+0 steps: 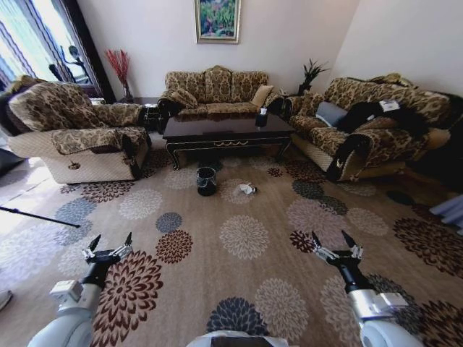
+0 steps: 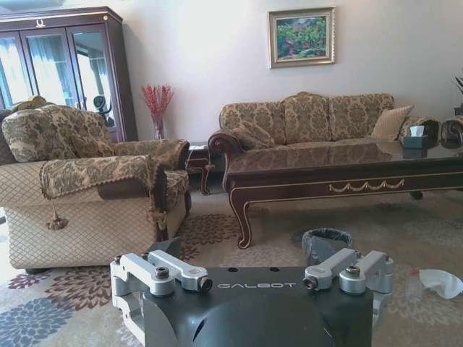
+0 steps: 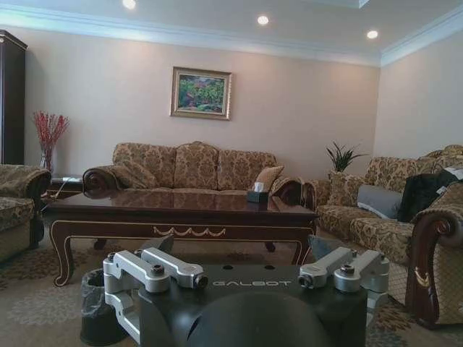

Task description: Move to the front of the table and pick up the trash from the floor, then place it into the trash bin.

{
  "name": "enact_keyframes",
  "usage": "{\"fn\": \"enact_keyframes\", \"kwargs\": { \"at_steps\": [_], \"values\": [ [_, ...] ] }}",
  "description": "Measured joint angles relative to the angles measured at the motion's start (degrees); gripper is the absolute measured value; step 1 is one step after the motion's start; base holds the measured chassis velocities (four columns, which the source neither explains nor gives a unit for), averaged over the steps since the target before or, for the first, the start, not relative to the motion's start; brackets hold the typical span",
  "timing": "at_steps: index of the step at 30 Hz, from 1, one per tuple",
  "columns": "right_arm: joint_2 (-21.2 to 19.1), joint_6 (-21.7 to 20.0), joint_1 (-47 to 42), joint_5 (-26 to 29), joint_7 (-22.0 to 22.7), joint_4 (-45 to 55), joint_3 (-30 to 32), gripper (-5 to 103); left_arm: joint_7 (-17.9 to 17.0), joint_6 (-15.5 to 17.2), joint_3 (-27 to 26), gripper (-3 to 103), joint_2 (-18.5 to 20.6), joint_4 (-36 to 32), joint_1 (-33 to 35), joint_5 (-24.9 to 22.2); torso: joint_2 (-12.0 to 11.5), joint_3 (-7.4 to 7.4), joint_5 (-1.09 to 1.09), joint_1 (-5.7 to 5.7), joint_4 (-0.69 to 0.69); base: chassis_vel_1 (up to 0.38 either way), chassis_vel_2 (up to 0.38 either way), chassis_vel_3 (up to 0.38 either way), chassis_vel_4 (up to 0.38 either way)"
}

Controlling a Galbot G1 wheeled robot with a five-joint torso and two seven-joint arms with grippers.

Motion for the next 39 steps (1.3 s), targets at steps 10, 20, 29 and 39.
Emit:
{"fn": "enact_keyframes", "kwargs": {
  "at_steps": [10, 20, 29, 39],
  "values": [
    [0.43, -1.35, 1.03, -0.08, 0.84, -0.78, 1.25, 100, -0.9, 2.68, -0.06, 100, 2.89, -0.78, -3.64, -3.0, -2.65, -1.55, 0.0, -1.1, -0.02, 0.0, 0.0, 0.0, 0.0],
    [-1.93, 2.15, 2.12, -1.36, -0.45, -5.31, 0.62, 100, -3.59, 5.6, 0.8, 100, -1.93, -4.97, -3.25, 0.16, -5.12, -2.92, 0.02, -2.18, 0.0, 0.0, 0.0, 0.0, 0.0],
    [-2.05, 4.38, 3.72, -0.52, -1.29, -9.5, -1.1, 100, -3.38, 4.87, 2.09, 100, -7.82, -6.29, -0.36, 6.25, -7.29, -4.13, 0.03, -3.12, 0.01, 0.0, 0.0, 0.0, 0.0],
    [-2.86, 4.91, 5.04, 0.28, -1.85, -13.03, -1.63, 100, -3.04, 4.54, 3.23, 100, -8.47, -5.2, -0.73, 8.87, -9.88, -5.6, 0.01, -4.26, -0.04, 0.0, 0.0, 0.0, 0.0]
  ]
}}
